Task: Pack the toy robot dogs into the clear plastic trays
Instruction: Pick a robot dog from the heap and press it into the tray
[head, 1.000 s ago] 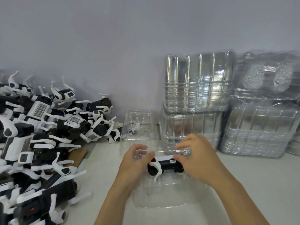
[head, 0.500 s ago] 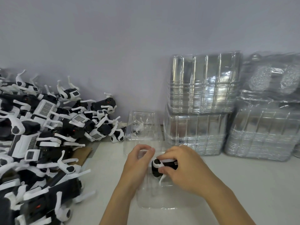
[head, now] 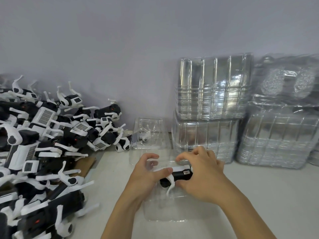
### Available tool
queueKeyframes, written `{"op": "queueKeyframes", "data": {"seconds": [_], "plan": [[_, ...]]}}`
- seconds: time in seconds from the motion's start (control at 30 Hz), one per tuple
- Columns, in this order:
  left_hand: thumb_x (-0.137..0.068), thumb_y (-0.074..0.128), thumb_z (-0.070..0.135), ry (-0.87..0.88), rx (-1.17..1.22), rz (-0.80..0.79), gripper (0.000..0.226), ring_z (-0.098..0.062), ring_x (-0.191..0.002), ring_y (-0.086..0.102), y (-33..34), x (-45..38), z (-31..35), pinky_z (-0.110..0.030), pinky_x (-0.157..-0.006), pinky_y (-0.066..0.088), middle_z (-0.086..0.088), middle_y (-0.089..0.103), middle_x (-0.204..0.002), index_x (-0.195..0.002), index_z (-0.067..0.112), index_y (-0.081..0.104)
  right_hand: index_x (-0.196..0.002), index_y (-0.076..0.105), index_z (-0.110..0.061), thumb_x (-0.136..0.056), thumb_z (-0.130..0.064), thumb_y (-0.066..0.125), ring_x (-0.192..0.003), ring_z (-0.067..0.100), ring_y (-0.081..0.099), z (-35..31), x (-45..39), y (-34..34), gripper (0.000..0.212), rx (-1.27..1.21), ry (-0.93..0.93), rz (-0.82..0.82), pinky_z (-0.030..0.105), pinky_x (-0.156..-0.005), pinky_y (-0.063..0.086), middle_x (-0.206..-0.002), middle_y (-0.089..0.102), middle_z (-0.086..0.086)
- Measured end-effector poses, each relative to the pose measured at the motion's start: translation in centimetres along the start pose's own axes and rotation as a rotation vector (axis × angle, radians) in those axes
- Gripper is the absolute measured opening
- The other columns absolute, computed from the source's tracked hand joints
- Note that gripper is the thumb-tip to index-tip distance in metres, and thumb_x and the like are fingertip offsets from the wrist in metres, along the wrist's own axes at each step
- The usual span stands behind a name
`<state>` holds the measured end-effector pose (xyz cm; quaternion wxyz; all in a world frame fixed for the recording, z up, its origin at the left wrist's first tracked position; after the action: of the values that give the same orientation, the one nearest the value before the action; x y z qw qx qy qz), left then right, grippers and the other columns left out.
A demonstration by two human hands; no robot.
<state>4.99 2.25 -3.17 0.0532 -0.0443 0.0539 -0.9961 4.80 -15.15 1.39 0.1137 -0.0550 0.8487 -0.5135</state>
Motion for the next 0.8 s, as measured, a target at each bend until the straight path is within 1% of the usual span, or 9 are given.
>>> {"op": "queueKeyframes", "data": {"seconds": [0.07,0.17,0.33,0.43,0.57,0.63,0.7,0.77,0.8], "plan": [[-0.073,0.088,0.025,0.005,0.005,0.004,0.049,0.003,-0.106,0.057,0.0,-0.1,0.0,-0.003,-0.058,0.043,0.004,0.061,-0.118,-0.112,0.033,0.06,-0.122,0.048,-0.049,-0.073,-0.062,0.072,-0.11,0.009,0.025,-0.1,0.0,0.4,0.056,0.027,0.023,0.03,0.031,-0.095,0.018,-0.112,0.03,-0.015],[-0.074,0.088,0.024,0.009,-0.001,0.003,0.048,0.004,-0.107,0.056,0.1,-0.1,0.0,-0.003,-0.058,0.043,0.005,0.061,-0.118,-0.112,0.033,0.06,-0.117,0.049,-0.047,-0.069,-0.071,0.07,-0.114,0.01,0.027,0.0,0.0,0.7,0.057,0.068,0.071,0.036,0.031,-0.092,0.019,-0.113,0.031,-0.013],[-0.075,0.087,0.021,0.01,0.012,0.009,0.047,0.001,-0.106,0.058,0.1,-0.2,-0.1,0.0,-0.056,0.042,0.001,0.061,-0.118,-0.112,0.029,0.06,-0.115,0.052,-0.045,-0.073,-0.058,0.073,-0.111,0.009,0.025,-0.1,0.1,0.7,0.049,0.097,0.115,0.063,0.03,-0.089,0.019,-0.112,0.03,-0.014],[-0.075,0.087,0.021,0.005,0.023,0.008,0.046,0.002,-0.101,0.059,0.2,-0.1,-0.1,0.0,-0.054,0.041,0.001,0.061,-0.118,-0.112,0.029,0.06,-0.111,0.051,-0.046,-0.068,-0.063,0.075,-0.113,0.009,0.027,0.0,0.0,0.8,0.052,0.081,0.128,0.035,0.03,-0.089,0.019,-0.112,0.031,-0.014],[-0.075,0.086,0.022,0.001,0.033,0.007,0.044,0.003,-0.099,0.059,0.2,-0.1,-0.1,0.0,-0.053,0.04,0.002,0.061,-0.118,-0.111,0.03,0.061,-0.109,0.052,-0.047,-0.063,-0.068,0.075,-0.105,0.008,0.024,0.0,-0.1,0.6,0.056,0.081,0.127,-0.009,0.031,-0.088,0.019,-0.112,0.032,-0.014],[-0.075,0.087,0.023,0.004,0.042,0.009,0.045,0.003,-0.1,0.059,0.2,-0.1,-0.1,-0.002,-0.056,0.043,0.002,0.061,-0.118,-0.11,0.031,0.061,-0.11,0.055,-0.046,-0.069,-0.062,0.075,-0.11,0.009,0.029,-0.1,-0.2,0.2,0.048,0.053,0.093,-0.031,0.032,-0.091,0.024,-0.112,0.038,-0.016],[-0.073,0.088,0.026,0.006,0.045,0.015,0.045,0.003,-0.103,0.058,0.1,-0.1,-0.1,-0.011,-0.065,0.044,0.003,0.061,-0.117,-0.109,0.032,0.061,-0.103,0.064,-0.044,-0.077,-0.051,0.076,-0.109,0.006,0.043,0.2,-0.3,-0.6,0.029,-0.105,0.04,-0.063,0.031,-0.093,0.037,-0.104,0.054,-0.02],[-0.072,0.088,0.028,0.001,0.046,0.016,0.046,0.003,-0.103,0.059,0.0,-0.1,-0.1,-0.014,-0.069,0.042,0.004,0.062,-0.117,-0.109,0.033,0.062,-0.091,0.073,-0.04,-0.084,-0.037,0.075,-0.09,-0.003,0.059,0.6,-0.3,-2.1,0.007,-0.285,-0.003,-0.056,0.021,-0.081,0.046,-0.087,0.069,-0.018],[-0.072,0.089,0.028,-0.004,0.046,0.014,0.046,0.003,-0.102,0.06,0.0,-0.1,-0.2,-0.013,-0.069,0.042,0.004,0.062,-0.117,-0.109,0.034,0.062,-0.085,0.076,-0.038,-0.086,-0.033,0.073,-0.08,-0.005,0.061,0.9,-0.2,-2.9,0.005,-0.317,-0.022,-0.019,0.015,-0.073,0.044,-0.08,0.071,-0.019]]}}
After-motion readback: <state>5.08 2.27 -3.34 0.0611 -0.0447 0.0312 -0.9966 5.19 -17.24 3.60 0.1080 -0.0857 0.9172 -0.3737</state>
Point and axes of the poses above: each hand's wrist, its own x-axis away from the middle knuckle, its own y-axis out of the palm, z = x × y, the point moved 6 cm from there along -x, towards the middle knuckle
